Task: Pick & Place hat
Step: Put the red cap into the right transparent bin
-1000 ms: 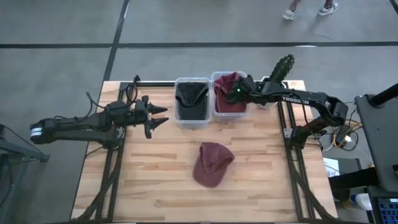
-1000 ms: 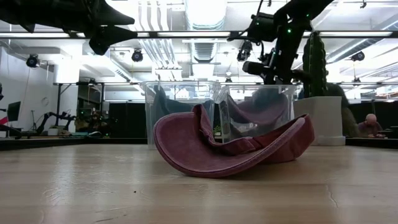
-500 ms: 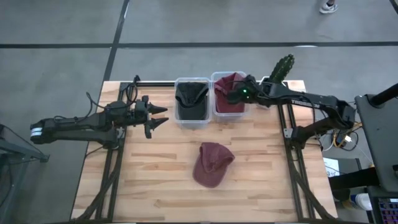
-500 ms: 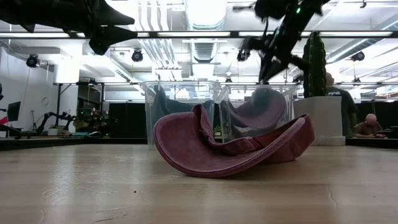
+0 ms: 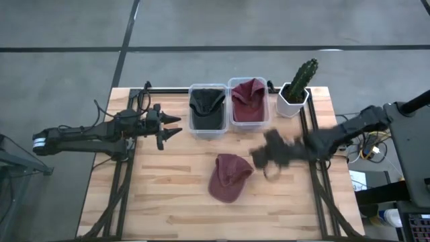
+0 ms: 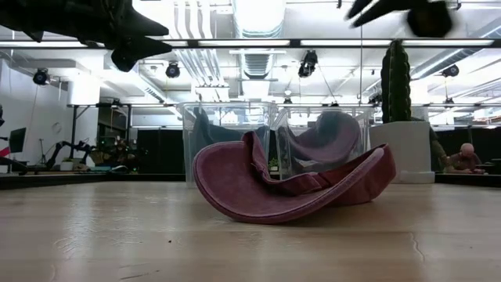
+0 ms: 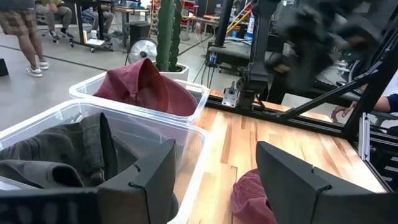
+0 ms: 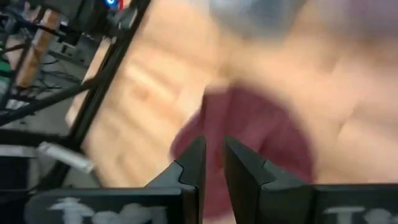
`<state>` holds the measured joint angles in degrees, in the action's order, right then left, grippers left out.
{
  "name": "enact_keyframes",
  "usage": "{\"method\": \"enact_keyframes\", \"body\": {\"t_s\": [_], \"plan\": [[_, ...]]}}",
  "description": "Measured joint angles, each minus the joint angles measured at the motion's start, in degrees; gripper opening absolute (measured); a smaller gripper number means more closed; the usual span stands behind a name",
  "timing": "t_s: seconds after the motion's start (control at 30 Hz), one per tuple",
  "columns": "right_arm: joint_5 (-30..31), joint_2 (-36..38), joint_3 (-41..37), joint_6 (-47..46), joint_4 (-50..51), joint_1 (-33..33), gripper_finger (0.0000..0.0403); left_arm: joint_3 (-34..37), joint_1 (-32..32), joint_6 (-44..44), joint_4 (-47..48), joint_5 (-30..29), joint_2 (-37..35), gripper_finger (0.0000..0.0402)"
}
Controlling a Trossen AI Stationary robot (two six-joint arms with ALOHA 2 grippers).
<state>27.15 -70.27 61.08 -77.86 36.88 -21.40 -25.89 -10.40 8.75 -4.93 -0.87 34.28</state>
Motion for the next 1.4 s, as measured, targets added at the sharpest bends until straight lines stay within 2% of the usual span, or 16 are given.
{"method": "enact_keyframes", "body": {"t_s": [0.1, 0.17, 0.27, 0.33, 0.53, 0.73, 0.87, 1.13, 1.4], "plan": [[5.7, -3.6, -0.2, -15.6, 0.2, -10.5, 0.005, 0.0, 0.0, 0.0, 0.0, 0.0, 0.0, 0.0213], [7.6, -5.8, -0.2, -24.8, 0.2, -15.2, 0.005, 0.0, 0.0, 0.0, 0.0, 0.0, 0.0, 0.0213], [7.8, -9.3, -0.2, -34.8, 0.0, -19.5, 0.0055, 0.0, 0.0, 0.0, 0.0, 0.0, 0.0, 0.0213], [7.8, -11.9, 0.1, -38.4, -1.0, -20.7, 0.0063, 0.0, 0.0, 0.0, 0.1, 0.0, 0.0, 0.0213], [6.8, -16.7, 0.3, -39.1, -7.5, -20.1, 0.0103, 0.0, 0.0, 0.0, 0.9, 0.2, 0.0, 0.0213], [1.7, -19.2, 0.3, -42.3, -8.2, -19.3, 0.0144, 0.0, 0.0, 0.0, 1.0, 1.4, 0.0, 0.0213], [1.3, -21.1, 0.3, -44.5, -8.4, -17.6, 0.0161, 0.1, 0.0, 0.0, 1.1, 1.5, 0.0, 0.0213], [-0.8, -26.0, 0.4, -45.2, -10.5, -14.0, 0.0163, 1.6, 0.0, 0.2, 1.3, 1.5, 0.0, 0.0213], [-2.0, -28.1, 0.4, -48.0, -10.2, -13.7, 0.0152, 1.9, 0.0, -0.3, 1.2, 1.5, 0.0, 0.0213]]}}
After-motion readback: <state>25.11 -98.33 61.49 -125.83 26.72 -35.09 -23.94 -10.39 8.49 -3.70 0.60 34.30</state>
